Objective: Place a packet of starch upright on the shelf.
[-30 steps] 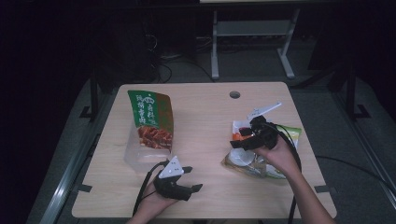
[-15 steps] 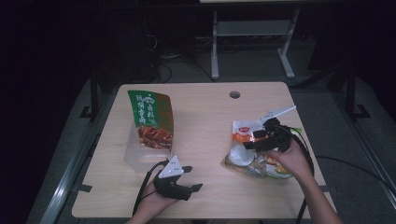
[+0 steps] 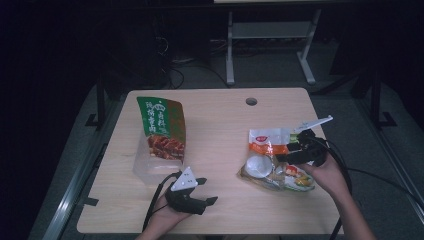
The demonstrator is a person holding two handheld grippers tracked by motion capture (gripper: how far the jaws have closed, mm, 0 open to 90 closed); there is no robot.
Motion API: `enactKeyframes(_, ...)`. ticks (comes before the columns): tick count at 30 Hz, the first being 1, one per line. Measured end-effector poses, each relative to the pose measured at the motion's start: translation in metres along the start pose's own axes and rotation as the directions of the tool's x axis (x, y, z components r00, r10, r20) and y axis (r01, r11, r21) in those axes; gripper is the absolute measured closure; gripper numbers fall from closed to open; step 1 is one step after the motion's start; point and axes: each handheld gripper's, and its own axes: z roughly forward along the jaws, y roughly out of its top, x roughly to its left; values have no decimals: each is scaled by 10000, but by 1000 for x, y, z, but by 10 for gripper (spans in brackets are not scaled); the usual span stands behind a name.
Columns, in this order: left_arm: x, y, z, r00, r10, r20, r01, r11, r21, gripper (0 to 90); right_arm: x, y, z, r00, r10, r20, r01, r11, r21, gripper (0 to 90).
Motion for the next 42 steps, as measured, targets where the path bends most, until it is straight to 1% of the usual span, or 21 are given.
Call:
enactKeyframes(4,0,0,0,10000,-51,-11,51,10000,-21,287,-7,-7,-3,9996,191,214,-193,9998,82,325)
enactKeyframes(7,-1,0,1,10000,-50,13,50,10000,-23,287,-13,-10,-3,9990,381,228,-382,9992,72,326)
enactKeyframes(11,-1,0,2,10000,-49,31,49,10000,4,287,-21,-11,4,9978,634,176,-636,9979,121,351)
enactKeyframes(12,-1,0,2,10000,-56,30,56,10000,14,287,-23,-11,5,9982,587,146,-589,9982,135,367)
enactKeyframes(15,-1,-1,2,10000,-72,23,72,10000,10,287,-26,-8,12,9973,721,141,-723,9973,158,376)
enactKeyframes(21,-1,-1,3,9999,-97,31,97,10000,7,289,-31,-2,27,9965,836,75,-838,9959,338,461)
enactKeyframes(24,-1,-1,3,10000,-79,37,79,10000,53,290,-30,0,33,9966,761,316,-768,9968,217,506)
enactKeyframes(27,0,-1,4,10000,-63,61,62,10000,77,291,-32,2,34,9944,985,393,-987,9951,40,581)
enactKeyframes(28,0,-1,4,10000,-60,59,60,9999,92,290,-33,3,33,9943,945,483,-947,9955,9,610)
enactKeyframes(31,0,-1,4,10000,-78,49,78,9999,64,291,-33,4,33,9936,991,541,-988,9951,-81,654)
enactKeyframes(34,0,-1,4,10000,-93,33,93,9999,58,292,-31,6,32,9935,908,687,-905,9959,-68,680)
enactKeyframes(37,0,-1,4,10000,-94,34,94,9999,55,292,-29,7,33,9937,648,917,-641,9979,-105,735)
enactKeyframes(42,0,-1,5,9999,-94,53,93,9999,67,292,-28,7,32,9931,597,1014,-585,9982,-145,819)
